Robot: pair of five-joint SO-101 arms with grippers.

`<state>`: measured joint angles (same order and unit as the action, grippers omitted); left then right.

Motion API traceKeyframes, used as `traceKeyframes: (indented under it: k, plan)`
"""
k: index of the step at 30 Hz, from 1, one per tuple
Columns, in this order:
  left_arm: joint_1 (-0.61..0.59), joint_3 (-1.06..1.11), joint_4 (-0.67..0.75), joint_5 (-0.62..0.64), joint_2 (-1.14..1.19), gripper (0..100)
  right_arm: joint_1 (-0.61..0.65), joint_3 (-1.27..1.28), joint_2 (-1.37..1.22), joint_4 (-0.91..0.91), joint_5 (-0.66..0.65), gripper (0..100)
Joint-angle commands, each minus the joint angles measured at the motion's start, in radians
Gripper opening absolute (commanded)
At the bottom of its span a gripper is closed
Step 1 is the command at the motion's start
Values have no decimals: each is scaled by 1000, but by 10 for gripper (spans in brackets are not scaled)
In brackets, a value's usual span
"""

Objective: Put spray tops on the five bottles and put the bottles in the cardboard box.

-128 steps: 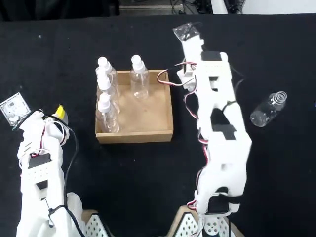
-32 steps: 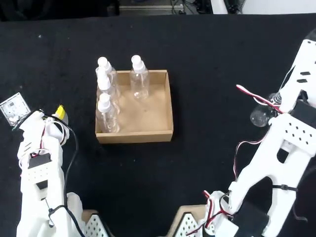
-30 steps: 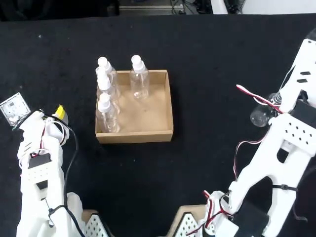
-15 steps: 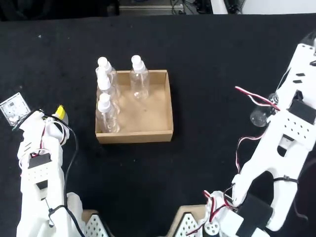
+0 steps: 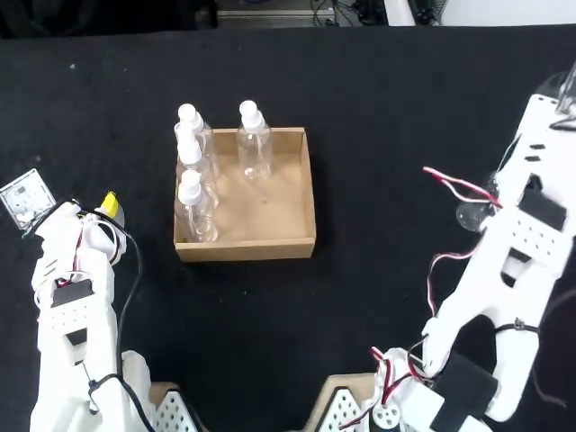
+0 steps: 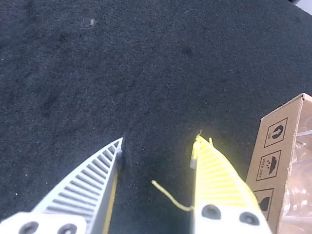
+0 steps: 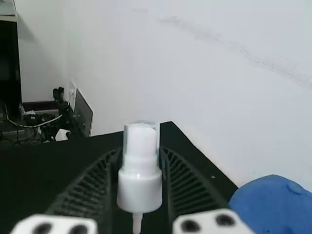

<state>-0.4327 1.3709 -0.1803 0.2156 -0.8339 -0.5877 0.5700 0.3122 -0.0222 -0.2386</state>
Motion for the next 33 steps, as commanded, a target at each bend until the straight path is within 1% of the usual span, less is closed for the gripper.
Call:
traceKeyframes:
  k: [1,3,11,17,22,29,31,33]
  plan:
    - [12,-5,23,-6,-11,202,3,71,-1,-184,-14,11]
    - [12,-5,23,-6,-11,202,3,107,-1,-218,-14,11]
    - [12,-5,23,-6,-11,202,5,191,1,-221,-6,11]
    - [12,-5,23,-6,-11,202,38,259,1,-224,-6,11]
    - [12,-5,23,-6,-11,202,58,280,-1,-224,-14,15]
    - [12,-5,23,-6,-11,202,54,320,-1,-226,-12,16]
    - [12,-5,23,-6,-11,202,51,346,-1,-272,-8,16]
    - [12,-5,23,-6,-11,202,51,401,-1,-373,-6,12]
